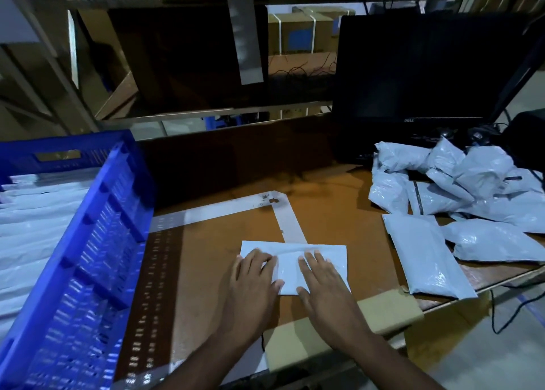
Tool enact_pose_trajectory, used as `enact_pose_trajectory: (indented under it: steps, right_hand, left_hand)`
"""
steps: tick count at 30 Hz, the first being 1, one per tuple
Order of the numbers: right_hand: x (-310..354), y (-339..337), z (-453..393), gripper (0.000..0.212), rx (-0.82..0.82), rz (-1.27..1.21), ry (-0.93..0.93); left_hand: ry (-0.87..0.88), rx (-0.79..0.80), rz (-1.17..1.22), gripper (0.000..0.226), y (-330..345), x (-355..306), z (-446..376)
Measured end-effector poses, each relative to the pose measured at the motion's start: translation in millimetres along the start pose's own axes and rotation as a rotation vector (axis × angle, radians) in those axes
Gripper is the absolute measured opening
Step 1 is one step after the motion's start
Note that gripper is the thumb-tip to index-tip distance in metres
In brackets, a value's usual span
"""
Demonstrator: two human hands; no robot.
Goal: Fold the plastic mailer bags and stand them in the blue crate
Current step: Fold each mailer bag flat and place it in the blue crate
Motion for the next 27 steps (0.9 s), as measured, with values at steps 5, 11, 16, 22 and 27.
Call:
enact_pose_trajectory:
  steps: [5,11,16,22,27]
  right_hand:
    - [-9,-3,1,0.066,0.022,0.024,-0.013]
    - [-9,-5,4,0.063,0.051,-0.019,-0.005]
    - [-14,-24,10,0.057,0.073,-0.237,0.076]
    - [-37,-33,11,0.057,0.032,-0.027,0.099]
    - [-39,-26,16,0.068,0.024,0.166,0.078]
  left_hand:
    - [-0.012,0.103,-0.035,0.071,14,9,-1]
    - [0.007,0.133,-0.028,0.084,14,6,7]
    - [0.004,0.136,-0.056,0.095,10,7,10]
    - [-0.020,0.138,-0.027,0.089,7,6,9]
    - [-0.022,0.150,-0.007,0.084,11,7,11]
Point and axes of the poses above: each hand's wrist, its own z-axis away from the middle knuckle, its own y-axis out of the palm, x = y × z, the point moved 8 cm from there along -z, towards the middle knuckle, and after that the axes turned 4 degrees about -z, right-handed, at the moved point
